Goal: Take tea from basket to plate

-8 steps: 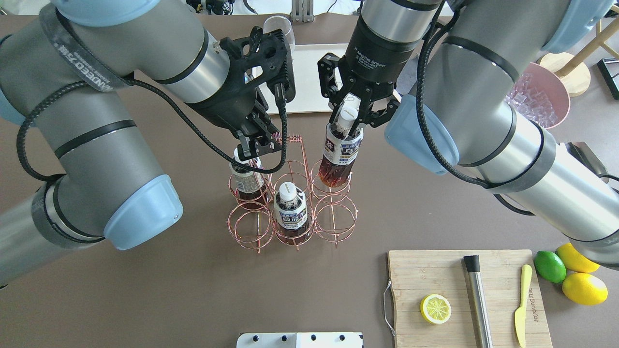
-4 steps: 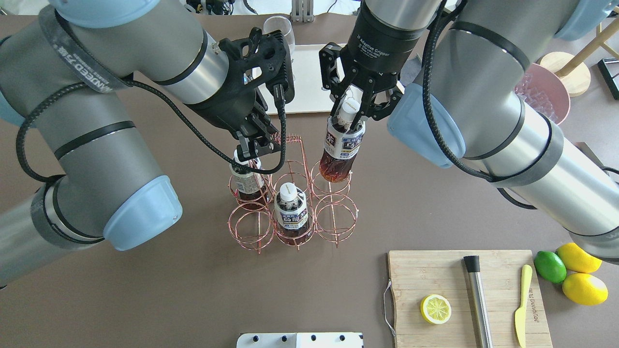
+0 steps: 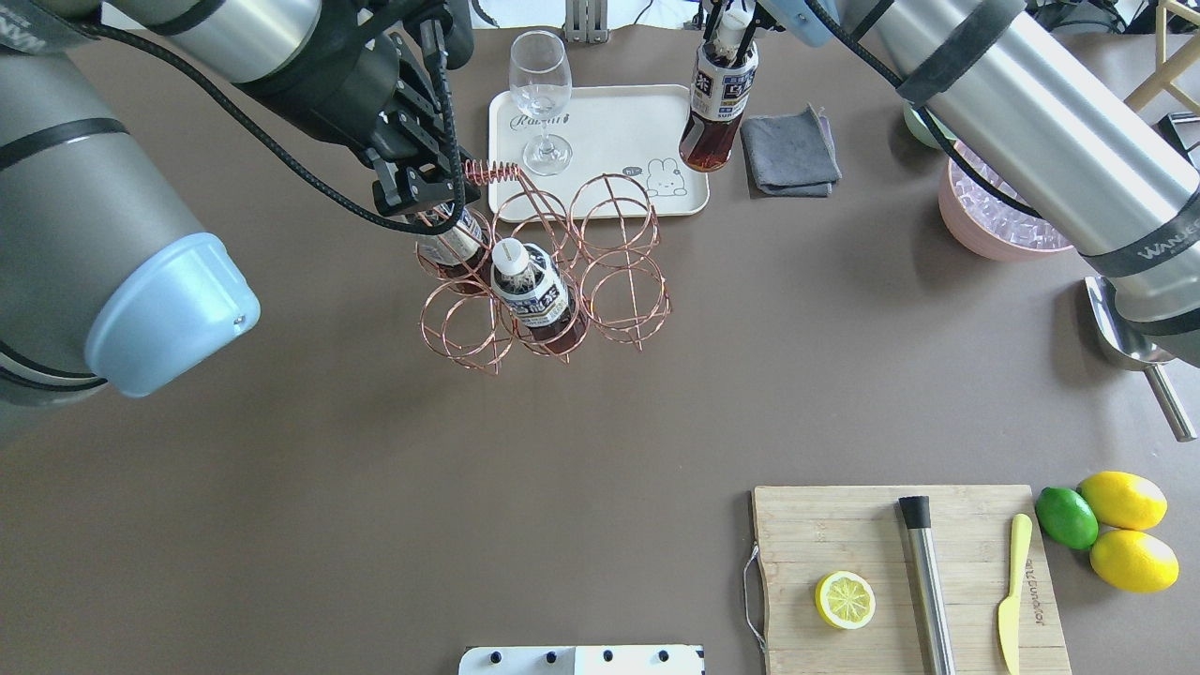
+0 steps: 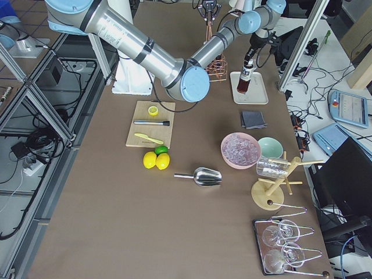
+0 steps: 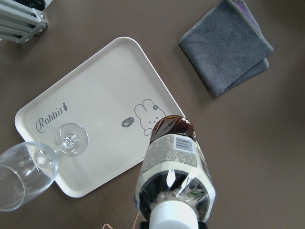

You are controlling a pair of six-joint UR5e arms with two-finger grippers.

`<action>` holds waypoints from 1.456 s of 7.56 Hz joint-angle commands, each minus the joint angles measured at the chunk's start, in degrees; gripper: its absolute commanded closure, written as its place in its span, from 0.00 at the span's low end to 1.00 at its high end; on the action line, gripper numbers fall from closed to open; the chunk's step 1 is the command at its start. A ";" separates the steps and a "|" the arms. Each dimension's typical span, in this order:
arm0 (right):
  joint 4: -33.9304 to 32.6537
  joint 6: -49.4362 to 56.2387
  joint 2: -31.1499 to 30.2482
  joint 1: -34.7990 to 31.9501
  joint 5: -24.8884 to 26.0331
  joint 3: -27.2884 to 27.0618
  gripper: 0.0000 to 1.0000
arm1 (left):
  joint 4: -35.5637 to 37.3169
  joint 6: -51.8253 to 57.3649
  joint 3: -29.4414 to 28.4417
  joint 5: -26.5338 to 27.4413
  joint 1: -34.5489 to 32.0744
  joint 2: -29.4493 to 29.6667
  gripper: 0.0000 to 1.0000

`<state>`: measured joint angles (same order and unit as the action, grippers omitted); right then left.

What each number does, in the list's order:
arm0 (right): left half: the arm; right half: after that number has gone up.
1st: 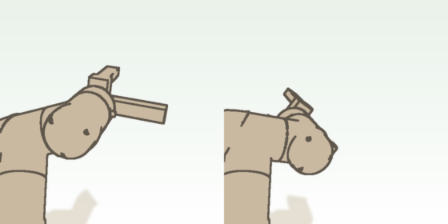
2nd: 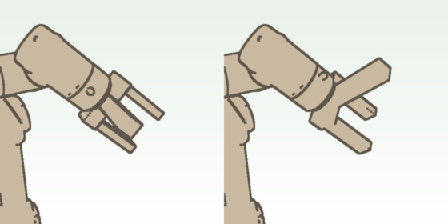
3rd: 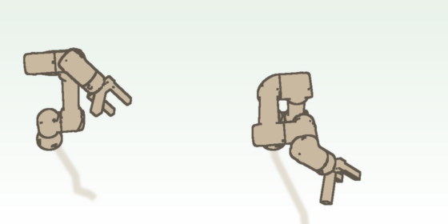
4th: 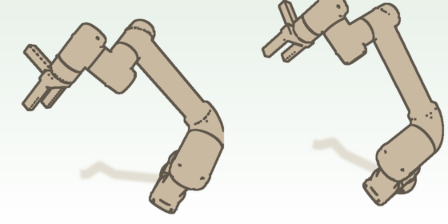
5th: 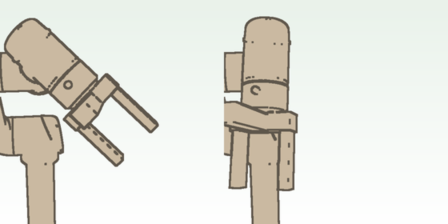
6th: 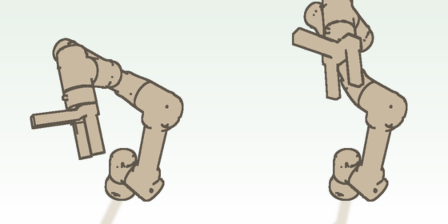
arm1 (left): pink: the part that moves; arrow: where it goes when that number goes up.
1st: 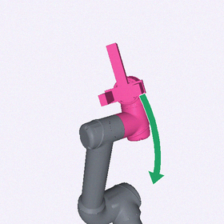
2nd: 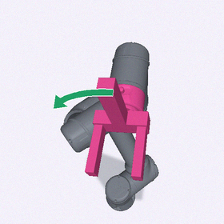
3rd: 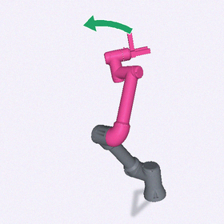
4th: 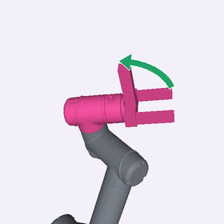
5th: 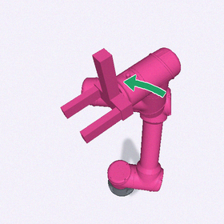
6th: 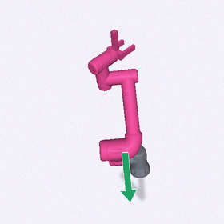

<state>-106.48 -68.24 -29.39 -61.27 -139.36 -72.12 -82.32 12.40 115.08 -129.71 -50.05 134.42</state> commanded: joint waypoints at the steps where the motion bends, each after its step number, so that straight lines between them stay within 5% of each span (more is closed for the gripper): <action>1: 11.69 0.30 3.11 -0.16 0.05 11.63 1.00 | 0.32 0.08 0.76 -2.73 -4.69 -2.57 1.00; 3: 21.61 0.30 3.29 1.85 0.58 17.77 1.00 | 0.50 1.04 2.51 -4.14 -10.21 -5.57 1.00; 7: 22.46 0.38 4.52 4.23 0.58 19.04 1.00 | 9.46 5.62 5.07 -6.34 -19.37 -8.02 1.00; 11: 22.19 0.82 4.52 4.58 1.54 19.13 1.00 | 10.43 19.81 -1.59 -5.73 -25.96 -9.26 1.00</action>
<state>-84.11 -67.69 -24.89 -56.86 -138.55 -53.01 -72.16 25.36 116.45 -135.75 -73.03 125.65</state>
